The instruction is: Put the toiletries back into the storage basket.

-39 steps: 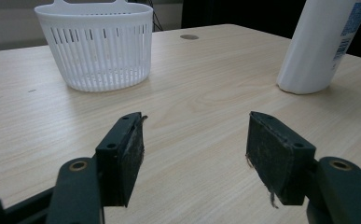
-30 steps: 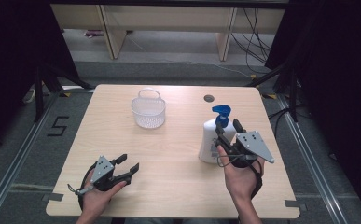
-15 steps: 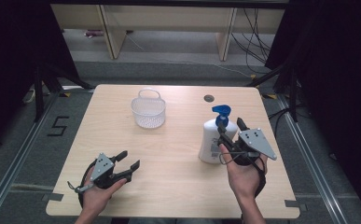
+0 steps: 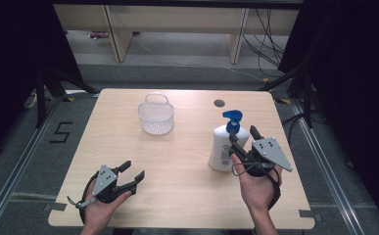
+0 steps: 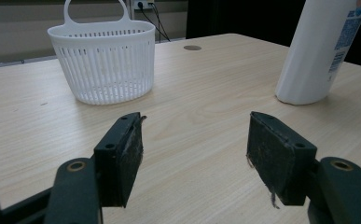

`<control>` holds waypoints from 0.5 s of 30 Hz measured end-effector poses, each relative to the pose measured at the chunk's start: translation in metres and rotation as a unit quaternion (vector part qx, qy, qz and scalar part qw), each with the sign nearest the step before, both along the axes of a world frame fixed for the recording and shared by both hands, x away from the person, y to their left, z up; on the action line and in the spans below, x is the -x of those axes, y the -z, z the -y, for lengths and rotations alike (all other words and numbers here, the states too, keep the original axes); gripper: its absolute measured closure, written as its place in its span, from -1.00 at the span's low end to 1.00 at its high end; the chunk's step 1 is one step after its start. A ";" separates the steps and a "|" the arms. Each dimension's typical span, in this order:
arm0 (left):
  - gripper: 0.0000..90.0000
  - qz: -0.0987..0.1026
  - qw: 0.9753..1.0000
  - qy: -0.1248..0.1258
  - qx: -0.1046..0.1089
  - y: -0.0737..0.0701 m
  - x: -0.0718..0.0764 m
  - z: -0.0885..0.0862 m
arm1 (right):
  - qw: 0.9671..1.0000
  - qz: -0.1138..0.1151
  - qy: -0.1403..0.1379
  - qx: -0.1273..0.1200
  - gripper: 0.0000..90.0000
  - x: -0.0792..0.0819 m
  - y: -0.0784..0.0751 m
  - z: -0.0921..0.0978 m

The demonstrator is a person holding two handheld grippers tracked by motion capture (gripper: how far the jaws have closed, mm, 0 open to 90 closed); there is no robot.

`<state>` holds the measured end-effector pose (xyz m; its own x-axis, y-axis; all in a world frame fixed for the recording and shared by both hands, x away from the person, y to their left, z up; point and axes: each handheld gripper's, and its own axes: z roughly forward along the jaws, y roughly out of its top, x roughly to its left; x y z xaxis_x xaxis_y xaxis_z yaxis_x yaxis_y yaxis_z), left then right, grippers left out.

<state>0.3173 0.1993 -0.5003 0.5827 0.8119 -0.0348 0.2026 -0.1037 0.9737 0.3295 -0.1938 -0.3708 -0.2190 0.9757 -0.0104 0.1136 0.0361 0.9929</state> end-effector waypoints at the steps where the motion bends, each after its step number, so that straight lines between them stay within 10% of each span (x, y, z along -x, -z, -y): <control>1: -0.22 -0.002 1.000 -0.001 0.001 0.000 0.000 0.000 | 1.000 -0.003 -0.001 0.000 -0.16 0.000 0.000 0.000; 15: -0.22 0.002 1.000 0.021 -0.003 0.004 -0.009 0.006 | 1.000 0.000 0.003 -0.006 -0.08 -0.010 -0.003 -0.010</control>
<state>0.3266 0.1937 -0.5039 0.6163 0.7870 -0.0276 0.1950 -0.1186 0.9736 0.3396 -0.1840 -0.3675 -0.2139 0.9769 0.0022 0.1136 0.0226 0.9933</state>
